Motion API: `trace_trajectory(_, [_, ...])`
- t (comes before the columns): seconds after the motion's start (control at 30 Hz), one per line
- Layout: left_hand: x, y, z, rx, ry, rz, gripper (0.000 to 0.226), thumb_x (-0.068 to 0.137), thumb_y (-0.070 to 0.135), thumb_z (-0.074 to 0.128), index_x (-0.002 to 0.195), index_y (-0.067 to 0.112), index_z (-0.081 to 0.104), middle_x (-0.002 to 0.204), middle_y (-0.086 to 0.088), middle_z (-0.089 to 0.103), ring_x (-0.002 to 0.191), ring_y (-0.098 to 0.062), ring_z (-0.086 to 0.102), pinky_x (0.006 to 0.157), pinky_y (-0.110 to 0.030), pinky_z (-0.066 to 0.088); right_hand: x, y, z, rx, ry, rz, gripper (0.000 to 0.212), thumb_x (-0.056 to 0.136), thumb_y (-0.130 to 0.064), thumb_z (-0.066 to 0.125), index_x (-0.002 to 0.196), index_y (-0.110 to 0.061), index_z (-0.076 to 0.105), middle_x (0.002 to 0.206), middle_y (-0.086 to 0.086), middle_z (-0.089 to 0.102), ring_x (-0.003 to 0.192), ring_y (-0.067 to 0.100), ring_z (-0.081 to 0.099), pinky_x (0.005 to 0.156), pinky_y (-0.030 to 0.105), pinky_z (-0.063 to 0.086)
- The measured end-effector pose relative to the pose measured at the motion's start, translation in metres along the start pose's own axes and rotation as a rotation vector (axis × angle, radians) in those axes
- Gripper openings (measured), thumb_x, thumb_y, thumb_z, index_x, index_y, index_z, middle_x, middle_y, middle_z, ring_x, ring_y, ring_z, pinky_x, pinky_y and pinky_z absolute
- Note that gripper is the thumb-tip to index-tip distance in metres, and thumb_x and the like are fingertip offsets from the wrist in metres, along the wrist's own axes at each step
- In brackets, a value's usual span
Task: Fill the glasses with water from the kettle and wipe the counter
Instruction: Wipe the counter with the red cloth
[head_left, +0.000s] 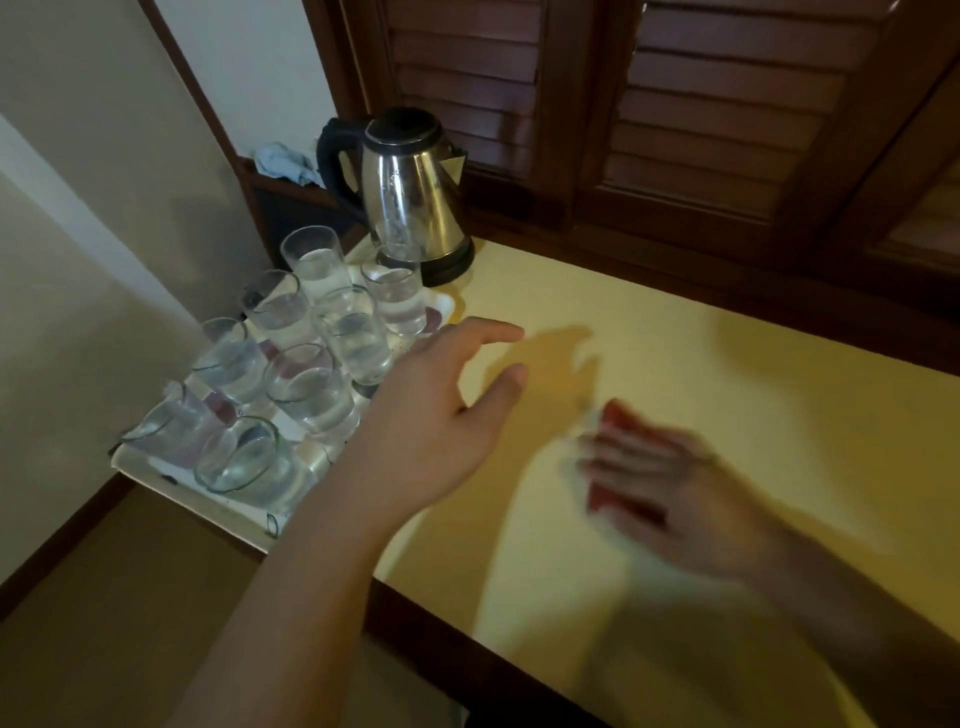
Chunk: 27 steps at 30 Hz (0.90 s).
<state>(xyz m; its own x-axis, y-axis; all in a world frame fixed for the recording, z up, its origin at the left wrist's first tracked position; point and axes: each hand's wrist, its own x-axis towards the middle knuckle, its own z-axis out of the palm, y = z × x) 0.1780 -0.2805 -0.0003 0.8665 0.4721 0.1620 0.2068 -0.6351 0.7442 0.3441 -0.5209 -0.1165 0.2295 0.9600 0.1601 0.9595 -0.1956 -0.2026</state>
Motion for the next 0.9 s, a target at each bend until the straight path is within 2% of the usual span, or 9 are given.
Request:
trace_trajectory(0.13, [0.004, -0.003, 0.025, -0.069, -0.004, -0.113, 0.029, 0.103, 0.046, 0.062, 0.132, 0.043, 0.065, 0.109, 0.048, 0.06, 0.078, 0.023, 0.057, 0.074, 0.005, 0.038, -0.011, 0.106, -0.027, -0.021, 0.153, 0.8, 0.054, 0.108, -0.056, 0.038, 0.157, -0.037, 0.049, 0.168, -0.003, 0.046, 0.159, 0.026, 0.034, 0.122, 0.064, 0.032])
trace_trajectory(0.2, [0.011, 0.001, 0.052, -0.073, -0.019, -0.13, 0.026, 0.103, 0.045, 0.062, 0.129, 0.042, 0.066, 0.11, 0.038, 0.066, 0.077, 0.019, 0.06, 0.072, 0.004, 0.038, -0.003, 0.113, -0.025, -0.029, 0.169, 1.077, 0.055, 0.112, -0.048, 0.035, 0.16, -0.023, 0.044, 0.168, 0.006, 0.042, 0.159, 0.031, 0.03, 0.123, 0.064, 0.028])
trace_trajectory(0.3, [0.029, 0.004, 0.102, -0.035, -0.082, -0.131, 0.028, 0.104, 0.045, 0.062, 0.131, 0.04, 0.066, 0.125, 0.017, 0.07, 0.074, -0.002, 0.063, 0.081, -0.013, 0.046, 0.006, 0.059, -0.007, -0.027, 0.118, 0.924, 0.053, 0.11, -0.047, 0.034, 0.158, -0.029, 0.048, 0.17, -0.001, 0.041, 0.161, 0.025, 0.027, 0.123, 0.059, 0.028])
trace_trajectory(0.37, [0.045, 0.004, 0.135, -0.007, -0.1, -0.112, 0.031, 0.104, 0.043, 0.061, 0.134, 0.037, 0.065, 0.137, 0.011, 0.066, 0.107, -0.005, 0.062, 0.098, -0.027, 0.047, -0.011, 0.007, 0.006, 0.015, 0.092, 0.533, 0.048, 0.109, -0.051, 0.039, 0.152, -0.037, 0.055, 0.166, -0.01, 0.047, 0.16, 0.018, 0.031, 0.123, 0.054, 0.031])
trace_trajectory(0.43, [0.059, 0.003, 0.162, 0.025, -0.116, -0.1, 0.035, 0.104, 0.043, 0.059, 0.138, 0.035, 0.064, 0.146, 0.007, 0.06, 0.137, -0.014, 0.051, 0.114, -0.035, 0.042, -0.057, -0.041, 0.004, 0.247, 0.003, 0.14, 0.037, 0.111, -0.05, 0.044, 0.146, -0.047, 0.057, 0.161, -0.025, 0.049, 0.157, 0.003, 0.036, 0.127, 0.033, 0.028])
trace_trajectory(0.5, [0.068, 0.0, 0.182, 0.102, -0.13, -0.084, 0.038, 0.105, 0.046, 0.055, 0.141, 0.036, 0.063, 0.151, 0.005, 0.055, 0.143, -0.02, 0.046, 0.118, -0.044, 0.042, -0.116, -0.044, -0.005, 0.165, -0.076, -0.029, 0.041, 0.112, -0.049, 0.047, 0.152, -0.047, 0.056, 0.169, -0.027, 0.035, 0.159, 0.0, 0.029, 0.13, 0.027, 0.021])
trace_trajectory(0.63, [0.063, -0.006, 0.205, 0.352, -0.093, -0.027, 0.042, 0.105, 0.05, 0.046, 0.144, 0.038, 0.06, 0.159, 0.004, 0.046, 0.15, -0.024, 0.036, 0.121, -0.05, 0.036, -0.202, 0.061, -0.042, -0.07, 0.071, 0.427, 0.053, 0.112, -0.057, 0.035, 0.156, -0.035, 0.055, 0.17, -0.008, 0.043, 0.163, 0.015, 0.029, 0.125, 0.053, 0.033])
trace_trajectory(0.8, [0.063, -0.005, 0.21, 0.446, -0.058, -0.026, 0.045, 0.106, 0.051, 0.042, 0.142, 0.032, 0.06, 0.159, 0.0, 0.048, 0.15, -0.027, 0.039, 0.121, -0.053, 0.039, -0.131, 0.164, -0.052, -0.133, 0.228, 1.176, 0.055, 0.108, -0.053, 0.027, 0.152, -0.033, 0.053, 0.167, 0.001, 0.045, 0.158, 0.027, 0.031, 0.118, 0.063, 0.032])
trace_trajectory(0.9, [0.062, -0.01, 0.207, 0.407, -0.059, -0.031, 0.041, 0.106, 0.049, 0.047, 0.141, 0.033, 0.062, 0.158, 0.003, 0.05, 0.148, -0.025, 0.041, 0.12, -0.052, 0.04, -0.042, 0.133, -0.033, -0.074, 0.121, 1.104, 0.053, 0.112, -0.049, 0.029, 0.161, -0.035, 0.043, 0.176, -0.002, 0.028, 0.165, 0.025, 0.014, 0.126, 0.062, 0.019])
